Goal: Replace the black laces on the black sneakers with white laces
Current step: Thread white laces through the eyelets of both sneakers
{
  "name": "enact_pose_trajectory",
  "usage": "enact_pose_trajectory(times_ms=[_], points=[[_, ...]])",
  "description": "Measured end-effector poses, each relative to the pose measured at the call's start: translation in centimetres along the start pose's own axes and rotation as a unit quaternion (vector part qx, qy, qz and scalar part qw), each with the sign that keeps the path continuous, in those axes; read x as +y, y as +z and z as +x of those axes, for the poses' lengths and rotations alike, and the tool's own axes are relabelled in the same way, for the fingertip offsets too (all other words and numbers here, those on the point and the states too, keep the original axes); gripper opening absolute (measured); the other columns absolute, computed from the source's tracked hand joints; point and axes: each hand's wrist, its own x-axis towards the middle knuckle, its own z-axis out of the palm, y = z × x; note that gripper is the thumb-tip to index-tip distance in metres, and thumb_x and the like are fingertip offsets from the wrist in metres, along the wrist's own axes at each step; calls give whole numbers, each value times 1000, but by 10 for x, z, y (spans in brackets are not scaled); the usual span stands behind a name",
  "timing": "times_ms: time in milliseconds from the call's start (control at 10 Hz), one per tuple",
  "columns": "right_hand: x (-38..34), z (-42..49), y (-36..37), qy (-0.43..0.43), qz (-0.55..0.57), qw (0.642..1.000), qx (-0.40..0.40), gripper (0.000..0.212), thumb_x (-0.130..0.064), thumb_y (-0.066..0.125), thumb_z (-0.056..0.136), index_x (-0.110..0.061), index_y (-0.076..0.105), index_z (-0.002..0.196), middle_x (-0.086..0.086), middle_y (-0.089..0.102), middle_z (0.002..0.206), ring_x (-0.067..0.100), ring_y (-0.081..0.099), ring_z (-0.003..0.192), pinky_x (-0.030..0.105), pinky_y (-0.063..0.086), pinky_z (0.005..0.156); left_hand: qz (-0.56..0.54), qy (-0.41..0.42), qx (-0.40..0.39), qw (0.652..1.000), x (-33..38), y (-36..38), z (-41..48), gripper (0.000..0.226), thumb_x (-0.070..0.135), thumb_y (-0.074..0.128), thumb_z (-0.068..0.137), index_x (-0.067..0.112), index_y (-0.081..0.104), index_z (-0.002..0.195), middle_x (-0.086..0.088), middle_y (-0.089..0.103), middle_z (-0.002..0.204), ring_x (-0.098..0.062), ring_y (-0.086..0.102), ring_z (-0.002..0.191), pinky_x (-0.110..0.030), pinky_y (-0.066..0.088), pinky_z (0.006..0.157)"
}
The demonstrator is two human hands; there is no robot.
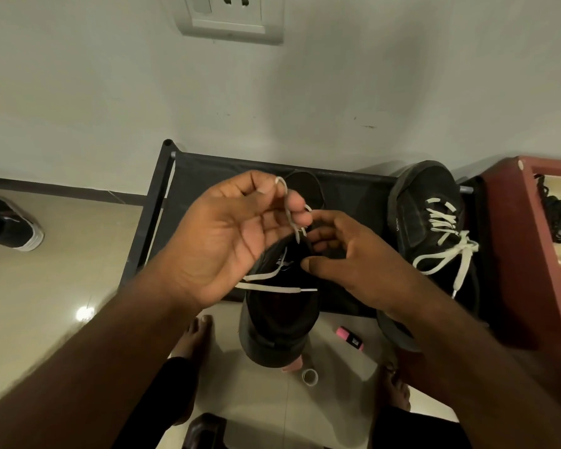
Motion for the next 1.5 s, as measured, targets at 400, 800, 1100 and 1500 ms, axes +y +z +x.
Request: enact_pose_trajectory(times_ms=[400, 800, 1100, 1500], points=[[0, 3, 5, -3, -21, 1000, 10, 68, -16, 77, 84, -28, 46, 143, -13, 59, 117, 1, 58, 108, 17, 51, 84, 761, -206, -38, 614, -2, -3, -2, 23, 20, 49, 98, 19, 51, 74, 0, 55, 75, -12, 55, 67, -23, 42, 57], [3, 7, 12, -2, -3, 999, 34, 63, -13, 75, 81, -23, 52, 138, -7, 61, 111, 9, 61, 100, 23, 53, 85, 490, -11, -7, 872, 1, -7, 4, 28, 24, 45, 101, 18, 64, 82, 5, 67, 83, -9, 61, 74, -20, 46, 70], [5, 8, 18, -13, -37, 998, 50, 52, -21, 70, 85, -26, 56, 135, -6, 59, 114, 8, 58, 99, 22, 48, 82, -171, -5, -42, 984, 35, 15, -11, 29, 26, 39, 104, 10, 51, 83, -5, 60, 72, -7, 50, 43, -24, 56, 55], [-2, 10, 23, -24, -121, 990, 69, 53, -15, 64, 91, -23, 48, 141, -5, 46, 123, 8, 53, 106, 25, 47, 95, 604, -163, -65, 777, 15, 2, -7, 44, 27, 60, 96, 24, 61, 52, 9, 45, 41, -4, 40, 37, -17, 35, 43]])
